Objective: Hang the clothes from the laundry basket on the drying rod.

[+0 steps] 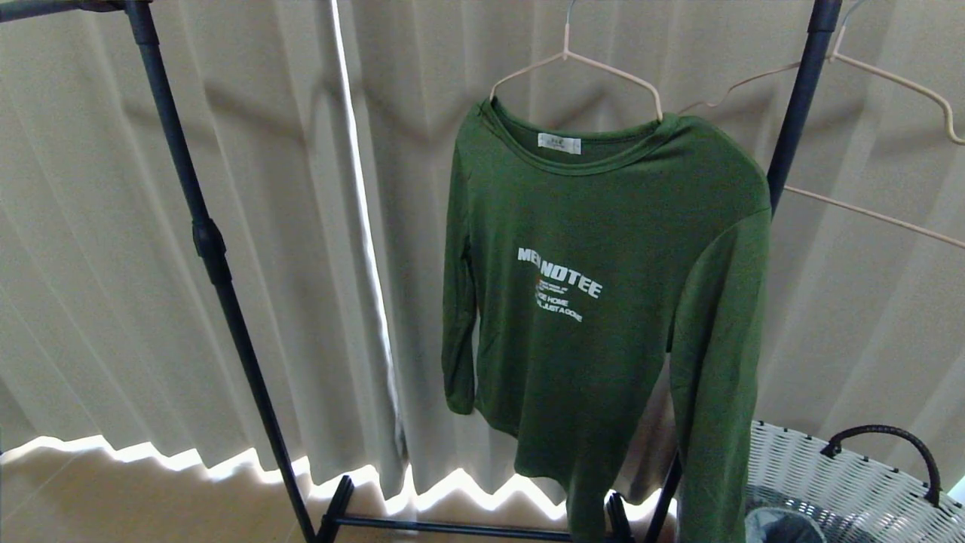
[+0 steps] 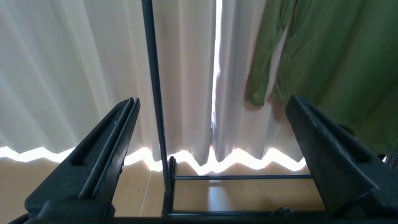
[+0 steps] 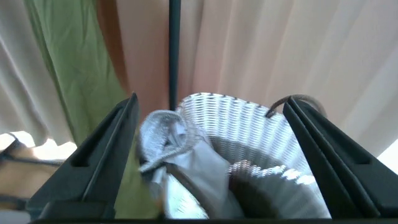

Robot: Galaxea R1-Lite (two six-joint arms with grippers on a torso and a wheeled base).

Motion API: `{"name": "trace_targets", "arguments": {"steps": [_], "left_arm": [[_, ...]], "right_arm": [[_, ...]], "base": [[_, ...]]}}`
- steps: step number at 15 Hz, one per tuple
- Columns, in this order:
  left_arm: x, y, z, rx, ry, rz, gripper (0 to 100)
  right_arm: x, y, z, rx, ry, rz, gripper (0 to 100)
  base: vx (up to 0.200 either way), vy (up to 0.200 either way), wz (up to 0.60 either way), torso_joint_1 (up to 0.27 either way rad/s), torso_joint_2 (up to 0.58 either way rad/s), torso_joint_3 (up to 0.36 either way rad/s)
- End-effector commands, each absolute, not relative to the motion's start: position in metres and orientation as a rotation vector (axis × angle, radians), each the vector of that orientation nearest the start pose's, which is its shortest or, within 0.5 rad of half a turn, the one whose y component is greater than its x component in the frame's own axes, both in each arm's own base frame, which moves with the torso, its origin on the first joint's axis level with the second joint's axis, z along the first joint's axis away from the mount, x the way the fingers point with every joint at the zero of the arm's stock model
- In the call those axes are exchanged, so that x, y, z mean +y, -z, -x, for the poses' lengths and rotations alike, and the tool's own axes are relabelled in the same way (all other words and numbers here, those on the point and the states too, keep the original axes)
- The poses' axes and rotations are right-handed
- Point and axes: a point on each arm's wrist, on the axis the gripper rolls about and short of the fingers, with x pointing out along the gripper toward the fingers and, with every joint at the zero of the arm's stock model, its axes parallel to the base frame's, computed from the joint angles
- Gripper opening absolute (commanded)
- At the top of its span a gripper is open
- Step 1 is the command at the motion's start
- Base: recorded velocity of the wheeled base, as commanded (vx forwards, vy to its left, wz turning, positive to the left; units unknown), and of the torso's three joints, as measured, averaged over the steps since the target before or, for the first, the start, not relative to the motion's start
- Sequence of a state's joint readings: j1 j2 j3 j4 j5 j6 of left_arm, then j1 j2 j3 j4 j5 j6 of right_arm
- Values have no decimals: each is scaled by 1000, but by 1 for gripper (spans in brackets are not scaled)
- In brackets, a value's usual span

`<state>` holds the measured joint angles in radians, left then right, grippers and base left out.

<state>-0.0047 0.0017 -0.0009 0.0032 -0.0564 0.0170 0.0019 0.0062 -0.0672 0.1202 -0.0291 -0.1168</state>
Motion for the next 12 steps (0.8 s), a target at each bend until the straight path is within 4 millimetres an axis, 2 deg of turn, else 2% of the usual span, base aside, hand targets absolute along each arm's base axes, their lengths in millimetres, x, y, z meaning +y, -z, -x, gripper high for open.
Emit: {"name": "trace_targets", "arguments": {"steps": [1,3,4,7,8,11,12], "left_arm": [[-1,-75,23,4,61,-17,100],[-1,-75,23,4,60,-14,100],[-1,-75,23,4,55,-12,100],[-1,-75,23,4,57,-11,100],[-1,-75,23,4,57,-11,100],[-1,-75,23,4,57,-11,100],[-1,-75,23,4,57,-11,100]], "right_arm": [[-1,-111,23,147,2,226,100],[-1,-127,1,339,-34,324,100],[-1,-127,-12,436,-48,351,100],[0,-120,-43,676,-94,370,100],[0,-115,-59,786,-120,374,100],[1,-106,-83,899,-151,372,100],[3,-101,-97,919,-172,380,100]], "base": [[0,0,0,0,0,0],[0,0,0,0,0,0],[0,0,0,0,0,0],[0,0,0,0,0,0],[0,0,0,0,0,0],[0,0,0,0,0,0],[0,0,0,0,0,0]]}}
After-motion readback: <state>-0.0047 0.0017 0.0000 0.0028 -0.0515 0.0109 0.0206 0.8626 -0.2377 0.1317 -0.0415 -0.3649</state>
